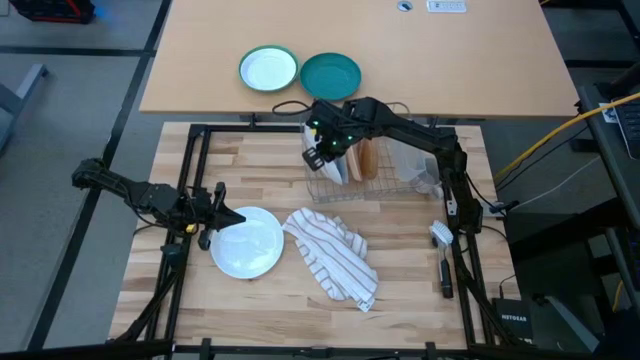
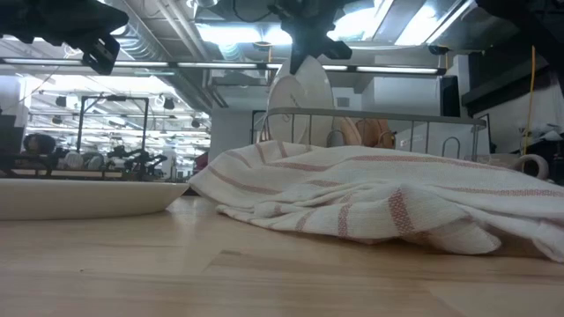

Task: Sort dishes
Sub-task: Put the blue plate into the dish rack

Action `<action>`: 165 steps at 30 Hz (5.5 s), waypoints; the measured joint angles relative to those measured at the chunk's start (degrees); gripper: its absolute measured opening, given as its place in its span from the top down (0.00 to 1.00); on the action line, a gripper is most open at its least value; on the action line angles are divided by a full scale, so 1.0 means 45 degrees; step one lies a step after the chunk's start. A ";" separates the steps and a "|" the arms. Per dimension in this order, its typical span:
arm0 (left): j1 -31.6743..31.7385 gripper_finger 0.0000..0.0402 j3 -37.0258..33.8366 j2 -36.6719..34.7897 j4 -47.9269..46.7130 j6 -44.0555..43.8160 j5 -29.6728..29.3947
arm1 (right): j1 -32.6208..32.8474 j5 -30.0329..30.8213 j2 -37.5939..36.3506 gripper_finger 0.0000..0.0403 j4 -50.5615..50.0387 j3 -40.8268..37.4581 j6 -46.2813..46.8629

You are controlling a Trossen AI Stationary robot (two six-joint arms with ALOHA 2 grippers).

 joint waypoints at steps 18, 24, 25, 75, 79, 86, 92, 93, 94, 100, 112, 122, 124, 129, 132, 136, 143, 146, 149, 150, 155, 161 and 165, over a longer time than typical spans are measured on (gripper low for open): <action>0.0000 1.00 0.0005 0.0000 -0.0272 -0.0056 0.0000 | -0.0080 0.0165 -0.0339 0.95 0.0182 0.0000 -0.0505; 0.0000 1.00 0.0005 0.0000 -0.0274 -0.0092 0.0000 | -0.0090 0.0273 -0.0359 0.95 -0.0419 -0.0019 -0.0378; 0.0000 1.00 0.0005 0.0000 -0.0276 -0.0089 0.0002 | -0.0090 0.0296 -0.0359 0.95 -0.0363 -0.0019 -0.0447; 0.0004 1.00 0.0010 0.0005 -0.0365 -0.0419 0.0005 | -0.0196 0.1693 0.1545 0.66 -0.0314 -0.0010 -0.2386; 0.0003 1.00 0.0010 0.0005 -0.0397 -0.0419 0.0005 | -0.0172 0.1948 0.1452 0.68 -0.0286 -0.0010 -0.3881; 0.0003 1.00 0.0010 0.0009 -0.0647 -0.0447 0.0005 | -0.0172 0.1673 0.1379 0.68 -0.0532 -0.0008 -0.5127; 0.0003 1.00 0.0010 0.0010 -0.0642 -0.0762 0.0005 | -0.0169 0.1591 0.1277 0.68 -0.1304 0.0325 -0.5334; 0.0005 1.00 0.0010 0.0005 -0.0639 -0.0839 0.0005 | -0.0167 0.1562 0.1209 0.68 -0.1308 0.0317 -0.5263; 0.0005 1.00 0.0010 0.0006 -0.0632 -0.0893 0.0005 | -0.0167 0.1528 0.1173 0.68 -0.1307 0.0316 -0.5128; 0.0005 1.00 0.0010 0.0010 -0.0627 -0.1058 0.0005 | -0.0172 0.1141 0.1103 0.68 -0.1237 0.0340 -0.4993; 0.0005 1.00 0.0010 0.0010 -0.0622 -0.1078 0.0005 | -0.0162 0.0984 0.1166 0.68 -0.1012 0.0296 -0.5105; 0.0005 1.00 0.0010 0.0010 -0.0622 -0.1046 0.0005 | -0.0182 0.0943 0.1175 0.68 -0.0901 0.0291 -0.4653; 0.0005 1.00 0.0010 0.0005 -0.0622 -0.1046 0.0005 | -0.0182 0.0933 0.1175 0.68 -0.0906 0.0291 -0.4625; 0.0005 1.00 0.0005 0.0010 -0.0622 -0.1046 0.0005 | -0.0182 0.0866 0.1183 0.68 -0.1219 0.0291 -0.4626; 0.0005 1.00 0.0005 0.0010 -0.0625 -0.1085 0.0005 | -0.0209 0.1157 0.1185 0.68 -0.1295 0.0295 -0.5061; 0.0000 1.00 0.0005 0.0010 -0.0627 -0.1085 0.0005 | -0.0444 0.0522 0.1171 0.68 -0.1498 0.0321 -0.5756; 0.0004 1.00 0.0000 0.0008 -0.0632 -0.1085 0.0003 | -0.0473 -0.0160 0.1156 0.68 -0.1539 0.0321 -0.5756; 0.0000 1.00 0.0000 0.0005 -0.0632 -0.1085 0.0001 | -0.0469 -0.0089 0.1162 0.68 -0.1422 0.0321 -0.5753; 0.0000 1.00 0.0000 0.0008 -0.0632 -0.1085 0.0004 | -0.0498 -0.0082 0.1185 0.68 -0.1342 0.0286 -0.5734; 0.0000 1.00 0.0000 0.0005 -0.0632 -0.1085 0.0004 | -0.0498 -0.0096 0.1199 0.67 -0.1244 0.0217 -0.5720; 0.0005 1.00 0.0000 0.0009 -0.0647 -0.0894 0.0000 | -0.0498 -0.0330 0.1317 0.58 -0.1325 -0.0178 -0.5639; 0.0005 1.00 0.0000 0.0008 -0.0656 -0.0839 0.0003 | -0.0498 -0.0513 0.1355 0.42 -0.1343 -0.0622 -0.5912; 0.0005 1.00 0.0000 0.0010 -0.0730 -0.0842 -0.0008 | -0.0498 -0.0836 0.1355 0.37 -0.1359 -0.0622 -0.6356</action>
